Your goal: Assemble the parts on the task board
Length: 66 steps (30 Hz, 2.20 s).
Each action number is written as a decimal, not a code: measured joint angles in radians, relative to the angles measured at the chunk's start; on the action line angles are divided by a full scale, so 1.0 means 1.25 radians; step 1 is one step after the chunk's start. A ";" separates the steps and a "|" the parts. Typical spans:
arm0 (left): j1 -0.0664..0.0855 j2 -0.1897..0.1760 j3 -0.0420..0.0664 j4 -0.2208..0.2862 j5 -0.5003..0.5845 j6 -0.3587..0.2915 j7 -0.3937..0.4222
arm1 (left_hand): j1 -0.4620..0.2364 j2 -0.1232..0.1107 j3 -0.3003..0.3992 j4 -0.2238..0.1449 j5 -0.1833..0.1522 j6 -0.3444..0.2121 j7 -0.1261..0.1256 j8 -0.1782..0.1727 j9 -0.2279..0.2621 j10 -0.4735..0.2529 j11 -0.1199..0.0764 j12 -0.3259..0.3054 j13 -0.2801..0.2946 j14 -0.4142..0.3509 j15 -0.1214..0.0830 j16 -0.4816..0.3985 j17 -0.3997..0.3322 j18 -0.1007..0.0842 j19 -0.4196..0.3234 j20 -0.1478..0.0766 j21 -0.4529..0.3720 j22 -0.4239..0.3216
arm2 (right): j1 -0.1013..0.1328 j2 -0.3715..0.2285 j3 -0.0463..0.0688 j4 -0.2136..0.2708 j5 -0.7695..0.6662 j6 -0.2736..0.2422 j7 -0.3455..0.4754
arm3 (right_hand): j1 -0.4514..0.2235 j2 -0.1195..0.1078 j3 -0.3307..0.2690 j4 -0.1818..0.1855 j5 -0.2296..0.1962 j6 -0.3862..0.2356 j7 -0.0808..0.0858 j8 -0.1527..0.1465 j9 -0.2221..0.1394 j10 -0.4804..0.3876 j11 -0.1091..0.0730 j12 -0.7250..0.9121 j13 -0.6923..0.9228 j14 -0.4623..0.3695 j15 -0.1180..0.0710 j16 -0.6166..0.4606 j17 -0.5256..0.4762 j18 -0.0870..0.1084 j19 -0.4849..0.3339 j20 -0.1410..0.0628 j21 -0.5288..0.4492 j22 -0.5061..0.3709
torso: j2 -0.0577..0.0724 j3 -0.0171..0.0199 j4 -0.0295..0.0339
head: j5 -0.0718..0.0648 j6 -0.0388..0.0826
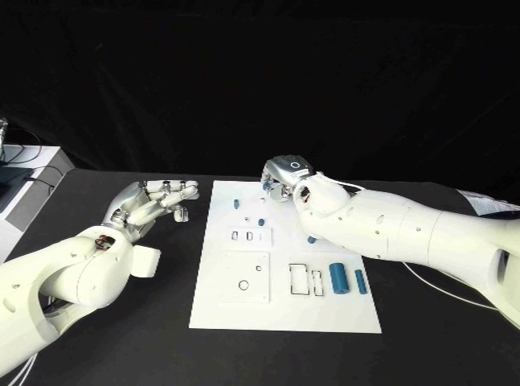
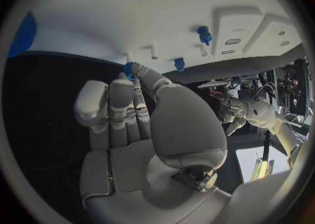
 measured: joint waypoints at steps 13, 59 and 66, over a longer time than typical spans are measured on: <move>0.000 0.000 0.000 -0.002 0.000 0.001 0.000 | 0.000 0.000 0.000 0.000 0.000 0.000 0.000 0.000 0.000 -0.003 0.003 0.000 0.000 0.000 0.000 0.006 -0.001 0.000 0.000 0.000 0.000 0.000 | 0.001 -0.004 0.000 0.004 -0.002 0.015 -0.002 | 0.000 0.000 -0.001 -0.001 0.000 0.000 0.000 0.000 0.001 0.000 0.000 -0.002 0.000 0.000 0.000 0.000 0.000 0.001 0.000 0.000 0.000 0.000 | 0.001 -0.0008 0.0008 | 0.000 -0.002; 0.000 0.001 0.000 -0.010 -0.001 0.002 -0.001 | 0.000 0.000 0.000 0.000 0.000 -0.006 0.000 0.000 0.000 -0.014 0.006 0.000 0.000 -0.003 0.003 0.009 -0.008 0.000 -0.003 0.003 0.004 -0.002 | 0.000 -0.099 0.008 0.100 0.045 -0.013 0.016 | 0.027 -0.061 -0.147 0.108 -0.021 -0.114 0.010 0.000 -0.023 -0.114 0.016 0.005 0.002 -0.001 0.019 -0.023 -0.019 0.047 0.007 0.027 -0.268 0.000 | 0.004 -0.0010 -0.0003 | -0.002 0.004; 0.000 -0.003 0.000 -0.011 -0.001 0.003 0.000 | -0.003 -0.003 0.000 0.000 0.000 -0.006 0.000 0.000 0.000 -0.014 0.006 0.000 0.000 -0.003 0.003 0.009 -0.010 0.000 -0.003 0.003 0.004 -0.003 | 0.009 -0.210 0.017 0.193 0.163 -0.018 0.045 | 0.042 -0.065 -0.180 0.096 0.031 -0.123 0.019 0.000 -0.024 -0.007 0.001 0.114 0.096 0.006 -0.019 -0.006 -0.003 0.024 0.004 -0.002 -0.153 0.000 | 0.004 0.0000 -0.0048 | -0.004 0.010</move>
